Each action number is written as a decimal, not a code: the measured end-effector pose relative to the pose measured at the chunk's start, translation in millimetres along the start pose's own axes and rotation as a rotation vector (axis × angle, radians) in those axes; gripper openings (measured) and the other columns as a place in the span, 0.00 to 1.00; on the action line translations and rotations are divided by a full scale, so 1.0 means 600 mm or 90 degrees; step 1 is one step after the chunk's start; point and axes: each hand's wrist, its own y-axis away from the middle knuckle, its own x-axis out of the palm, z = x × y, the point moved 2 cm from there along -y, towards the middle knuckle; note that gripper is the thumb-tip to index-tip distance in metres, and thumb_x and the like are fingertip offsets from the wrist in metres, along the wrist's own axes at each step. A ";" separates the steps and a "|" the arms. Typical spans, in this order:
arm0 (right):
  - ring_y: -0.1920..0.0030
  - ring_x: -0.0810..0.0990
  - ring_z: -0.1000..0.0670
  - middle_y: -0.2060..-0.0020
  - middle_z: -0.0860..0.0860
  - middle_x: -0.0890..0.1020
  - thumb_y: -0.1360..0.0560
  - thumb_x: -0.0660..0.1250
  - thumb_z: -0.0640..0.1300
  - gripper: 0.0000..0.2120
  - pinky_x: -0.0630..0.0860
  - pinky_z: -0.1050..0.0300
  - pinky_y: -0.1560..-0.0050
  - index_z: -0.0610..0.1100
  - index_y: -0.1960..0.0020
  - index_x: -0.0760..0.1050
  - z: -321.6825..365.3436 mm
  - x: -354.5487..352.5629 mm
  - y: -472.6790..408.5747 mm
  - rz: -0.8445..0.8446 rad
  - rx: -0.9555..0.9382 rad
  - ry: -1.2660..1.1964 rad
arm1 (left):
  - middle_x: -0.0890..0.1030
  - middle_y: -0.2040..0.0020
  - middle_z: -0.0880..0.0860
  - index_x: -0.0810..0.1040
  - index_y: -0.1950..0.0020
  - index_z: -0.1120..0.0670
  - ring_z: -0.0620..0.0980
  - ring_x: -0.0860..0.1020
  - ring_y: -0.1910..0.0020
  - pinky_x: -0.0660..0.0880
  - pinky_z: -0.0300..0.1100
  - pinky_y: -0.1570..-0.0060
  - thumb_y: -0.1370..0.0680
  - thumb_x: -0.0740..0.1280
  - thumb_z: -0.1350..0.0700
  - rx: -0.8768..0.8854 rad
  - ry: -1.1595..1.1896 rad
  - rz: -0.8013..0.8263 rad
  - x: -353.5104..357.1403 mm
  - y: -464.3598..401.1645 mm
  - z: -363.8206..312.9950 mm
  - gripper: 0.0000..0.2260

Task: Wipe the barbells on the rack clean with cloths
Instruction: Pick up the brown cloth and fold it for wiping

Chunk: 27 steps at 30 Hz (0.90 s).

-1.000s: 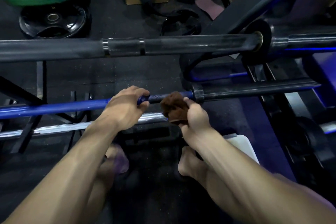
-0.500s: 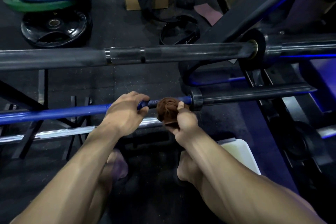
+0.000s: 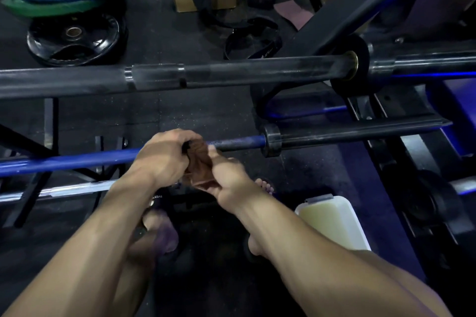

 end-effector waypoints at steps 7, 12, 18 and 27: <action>0.48 0.84 0.40 0.48 0.40 0.85 0.20 0.61 0.38 0.12 0.78 0.46 0.41 0.37 0.43 0.81 0.053 -0.080 0.011 -0.140 -0.102 -0.229 | 0.81 0.35 0.52 0.78 0.31 0.47 0.55 0.77 0.34 0.73 0.45 0.35 0.18 0.62 0.55 -0.025 -0.004 -0.037 -0.001 -0.008 0.006 0.16; 0.48 0.83 0.41 0.50 0.44 0.83 0.16 0.62 0.51 0.11 0.80 0.40 0.39 0.43 0.46 0.76 0.038 -0.059 0.031 -0.260 -0.112 -0.128 | 0.80 0.34 0.51 0.77 0.30 0.46 0.55 0.76 0.35 0.73 0.47 0.35 0.17 0.63 0.53 -0.030 0.005 -0.035 -0.005 0.004 0.025 0.16; 0.56 0.85 0.44 0.54 0.45 0.84 0.17 0.63 0.52 0.14 0.84 0.47 0.57 0.42 0.42 0.78 0.030 -0.033 0.033 -0.252 -0.102 -0.133 | 0.81 0.37 0.52 0.78 0.32 0.47 0.55 0.77 0.38 0.73 0.49 0.37 0.17 0.63 0.54 -0.016 -0.004 -0.031 -0.014 0.011 0.027 0.14; 0.52 0.84 0.41 0.47 0.42 0.83 0.19 0.68 0.51 0.13 0.84 0.45 0.54 0.42 0.42 0.78 -0.004 0.026 0.023 -0.175 -0.017 -0.052 | 0.80 0.33 0.53 0.77 0.30 0.47 0.56 0.76 0.34 0.70 0.43 0.37 0.18 0.61 0.58 -0.045 0.021 -0.044 -0.019 0.010 0.033 0.17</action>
